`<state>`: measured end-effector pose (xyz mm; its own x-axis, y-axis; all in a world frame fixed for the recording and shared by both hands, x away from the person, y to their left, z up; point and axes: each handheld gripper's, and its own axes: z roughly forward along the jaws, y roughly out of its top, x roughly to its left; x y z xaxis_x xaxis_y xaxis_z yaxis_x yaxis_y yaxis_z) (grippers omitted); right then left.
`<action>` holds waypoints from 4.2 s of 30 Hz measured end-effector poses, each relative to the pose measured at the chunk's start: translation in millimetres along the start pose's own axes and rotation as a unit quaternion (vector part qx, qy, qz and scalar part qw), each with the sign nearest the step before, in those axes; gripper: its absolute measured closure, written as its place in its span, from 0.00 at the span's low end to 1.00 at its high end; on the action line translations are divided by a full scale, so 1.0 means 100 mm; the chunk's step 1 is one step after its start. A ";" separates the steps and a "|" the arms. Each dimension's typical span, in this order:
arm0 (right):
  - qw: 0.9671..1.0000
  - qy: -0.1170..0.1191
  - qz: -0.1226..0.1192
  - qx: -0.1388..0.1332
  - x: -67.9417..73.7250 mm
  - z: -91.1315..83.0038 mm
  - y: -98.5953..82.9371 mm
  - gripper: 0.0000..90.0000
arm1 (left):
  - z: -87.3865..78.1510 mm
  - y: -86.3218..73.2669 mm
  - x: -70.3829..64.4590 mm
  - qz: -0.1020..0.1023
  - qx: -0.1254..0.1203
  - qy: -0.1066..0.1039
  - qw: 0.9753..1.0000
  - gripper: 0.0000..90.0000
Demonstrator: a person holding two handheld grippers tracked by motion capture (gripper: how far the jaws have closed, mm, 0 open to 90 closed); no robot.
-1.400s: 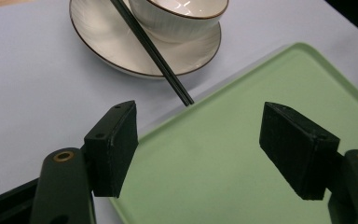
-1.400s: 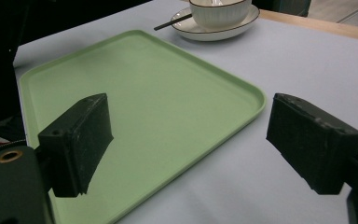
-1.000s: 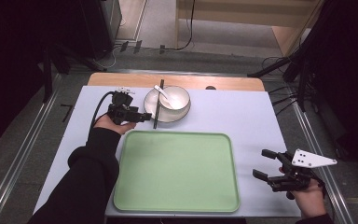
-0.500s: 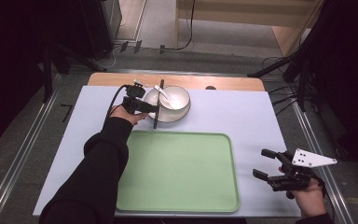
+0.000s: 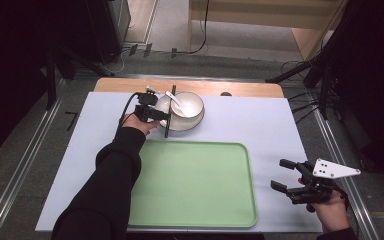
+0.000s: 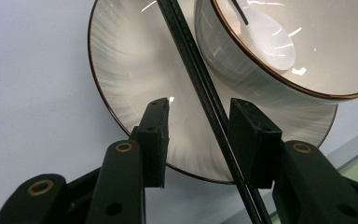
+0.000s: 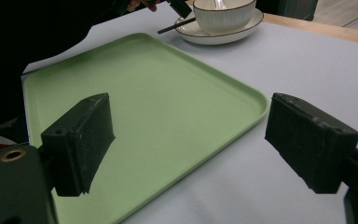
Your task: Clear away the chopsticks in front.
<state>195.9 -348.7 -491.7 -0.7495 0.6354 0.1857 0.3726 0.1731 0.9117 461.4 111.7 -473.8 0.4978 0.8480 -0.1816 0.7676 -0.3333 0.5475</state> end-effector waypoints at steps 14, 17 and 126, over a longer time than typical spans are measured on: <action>1.000 0.001 -0.004 0.001 0.01 0.00 0.00 0.17 | 0.13 0.01 -0.05 -0.014 0.015 0.019 1.000 0.82; 1.000 0.000 -0.004 0.000 0.00 0.00 0.00 0.17 | 0.17 0.01 -0.04 -0.027 0.018 0.019 0.999 0.86; 1.000 0.002 -0.015 0.012 0.05 0.04 0.04 0.17 | -0.88 -1.96 -0.44 -0.057 0.065 -0.054 0.995 0.90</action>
<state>196.1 -341.9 -489.2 -0.7626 0.6268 0.1600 0.3629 0.2098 0.9079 253.2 175.8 -501.6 0.4396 0.8363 -0.3277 0.8636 -0.2933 0.4100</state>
